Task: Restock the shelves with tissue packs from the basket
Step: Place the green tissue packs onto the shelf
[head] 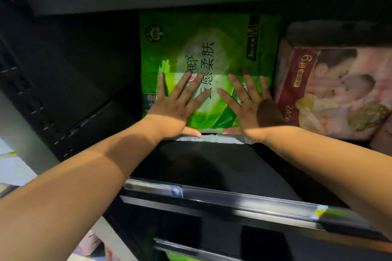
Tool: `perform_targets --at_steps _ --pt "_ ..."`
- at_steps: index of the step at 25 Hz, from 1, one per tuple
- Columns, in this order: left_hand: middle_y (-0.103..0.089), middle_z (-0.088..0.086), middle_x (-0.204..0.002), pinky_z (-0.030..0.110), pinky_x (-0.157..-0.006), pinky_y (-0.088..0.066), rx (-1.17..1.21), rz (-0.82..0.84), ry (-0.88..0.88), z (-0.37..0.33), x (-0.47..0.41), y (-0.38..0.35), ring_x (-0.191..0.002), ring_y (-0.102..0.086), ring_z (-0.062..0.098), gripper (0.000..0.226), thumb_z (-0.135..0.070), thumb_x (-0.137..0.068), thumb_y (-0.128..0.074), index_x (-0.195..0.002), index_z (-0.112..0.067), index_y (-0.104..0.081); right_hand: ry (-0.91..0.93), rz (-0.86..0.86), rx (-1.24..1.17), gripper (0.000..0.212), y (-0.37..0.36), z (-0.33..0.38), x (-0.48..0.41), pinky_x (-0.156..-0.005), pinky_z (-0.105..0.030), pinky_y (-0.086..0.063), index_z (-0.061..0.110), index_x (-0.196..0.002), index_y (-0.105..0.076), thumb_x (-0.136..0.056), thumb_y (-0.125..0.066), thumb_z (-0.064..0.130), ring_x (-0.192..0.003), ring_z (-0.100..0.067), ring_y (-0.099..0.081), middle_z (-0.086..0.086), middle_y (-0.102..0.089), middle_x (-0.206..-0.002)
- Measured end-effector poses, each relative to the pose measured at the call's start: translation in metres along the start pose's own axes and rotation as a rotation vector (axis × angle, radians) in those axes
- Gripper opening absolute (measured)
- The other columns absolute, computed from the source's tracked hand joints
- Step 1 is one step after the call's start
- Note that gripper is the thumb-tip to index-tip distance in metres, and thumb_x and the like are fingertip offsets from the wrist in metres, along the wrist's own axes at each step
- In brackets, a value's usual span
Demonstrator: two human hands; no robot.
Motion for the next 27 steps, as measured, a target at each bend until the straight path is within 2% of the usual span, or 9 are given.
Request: perform_targets --at_steps 4,7,10,12,13,15,18,21,27 --pt "0.052 0.002 -0.142 0.076 -0.101 0.006 0.063 0.191 0.058 0.002 -0.009 -0.022 -0.133 0.044 0.029 0.109 -0.086 -0.073 -0.032 -0.138 -0.034 0.039 -0.011 0.060 0.048 0.110 -0.010 0.007 -0.007 -0.109 -0.065 -0.011 0.026 -0.153 -0.012 -0.067 -0.053 0.080 -0.143 -0.042 -0.015 -0.014 -0.017 -0.160" --pt "0.059 0.002 -0.133 0.076 -0.102 0.005 0.028 0.262 0.065 0.001 -0.017 -0.027 -0.128 0.048 0.029 0.105 -0.084 -0.077 -0.027 -0.131 -0.032 0.046 -0.027 0.219 0.112 0.106 -0.019 0.004 -0.013 -0.111 -0.066 -0.011 0.026 -0.145 0.024 -0.079 -0.040 0.078 -0.147 -0.041 0.002 -0.012 0.008 -0.162" --pt "0.051 0.002 -0.141 0.075 -0.104 0.003 0.036 0.281 0.058 0.003 -0.023 -0.028 -0.140 0.033 0.031 0.094 -0.077 -0.083 -0.026 -0.141 -0.035 0.035 -0.058 0.308 0.142 0.106 -0.024 0.006 -0.017 -0.110 -0.067 -0.010 0.023 -0.140 0.035 -0.083 -0.035 0.077 -0.146 -0.042 0.013 -0.012 0.033 -0.152" --pt "0.019 0.004 -0.160 0.072 -0.106 -0.008 0.070 0.243 0.055 0.005 -0.023 -0.021 -0.146 0.010 0.032 0.088 -0.071 -0.083 -0.038 -0.151 -0.036 0.006 -0.100 0.348 0.069 0.105 -0.019 0.010 -0.017 -0.110 -0.067 -0.008 0.023 -0.152 0.016 -0.081 -0.041 0.076 -0.146 -0.043 0.007 -0.015 0.026 -0.156" --pt "-0.012 0.008 -0.159 0.070 -0.104 -0.021 0.075 0.164 0.056 0.006 -0.021 -0.014 -0.142 -0.012 0.033 0.084 -0.067 -0.080 -0.050 -0.150 -0.033 -0.019 -0.102 0.302 -0.016 0.100 -0.012 0.013 -0.018 -0.110 -0.065 -0.012 0.022 -0.155 -0.010 -0.079 -0.049 0.073 -0.145 -0.044 -0.006 -0.018 0.005 -0.161" --pt "-0.053 0.010 -0.125 0.056 -0.087 -0.045 0.012 0.043 0.071 0.004 -0.013 -0.007 -0.113 -0.046 0.032 0.067 -0.060 -0.070 -0.070 -0.122 -0.021 -0.054 -0.012 0.128 -0.104 0.066 0.008 0.026 -0.019 -0.096 -0.051 -0.031 0.015 -0.126 -0.056 -0.074 -0.071 0.053 -0.124 -0.038 -0.040 -0.018 -0.046 -0.140" --pt "-0.050 0.009 -0.127 0.049 -0.085 -0.042 0.108 0.139 0.118 0.005 -0.017 -0.012 -0.113 -0.047 0.032 0.057 -0.054 -0.082 -0.064 -0.126 -0.021 -0.052 0.073 0.266 -0.108 0.031 0.010 0.039 -0.027 -0.067 -0.037 -0.035 0.009 -0.113 -0.055 -0.083 -0.059 0.014 -0.103 -0.035 -0.052 -0.017 -0.051 -0.118" --pt "-0.035 0.009 -0.137 0.049 -0.094 -0.037 0.192 0.259 0.177 0.007 -0.024 -0.015 -0.125 -0.035 0.030 0.053 -0.046 -0.092 -0.052 -0.138 -0.022 -0.038 -0.021 0.431 -0.117 0.034 -0.004 0.036 -0.034 -0.066 -0.038 -0.038 0.008 -0.123 -0.048 -0.090 -0.040 0.008 -0.110 -0.035 -0.048 -0.017 -0.040 -0.127" --pt "-0.028 0.010 -0.143 0.046 -0.102 -0.034 0.204 0.311 0.148 0.005 -0.023 -0.021 -0.131 -0.031 0.028 0.044 -0.019 -0.098 -0.037 -0.142 -0.019 -0.033 -0.048 0.611 -0.186 0.041 -0.030 0.027 -0.042 -0.074 -0.040 -0.044 0.007 -0.124 -0.048 -0.084 -0.049 0.011 -0.114 -0.034 -0.045 -0.016 -0.034 -0.130"
Point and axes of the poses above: each hand's wrist, its own x-axis away from the middle knuckle, its own y-axis out of the back of the hand, z = x × y, the point moved 7 cm from there along -x, towards the middle knuckle
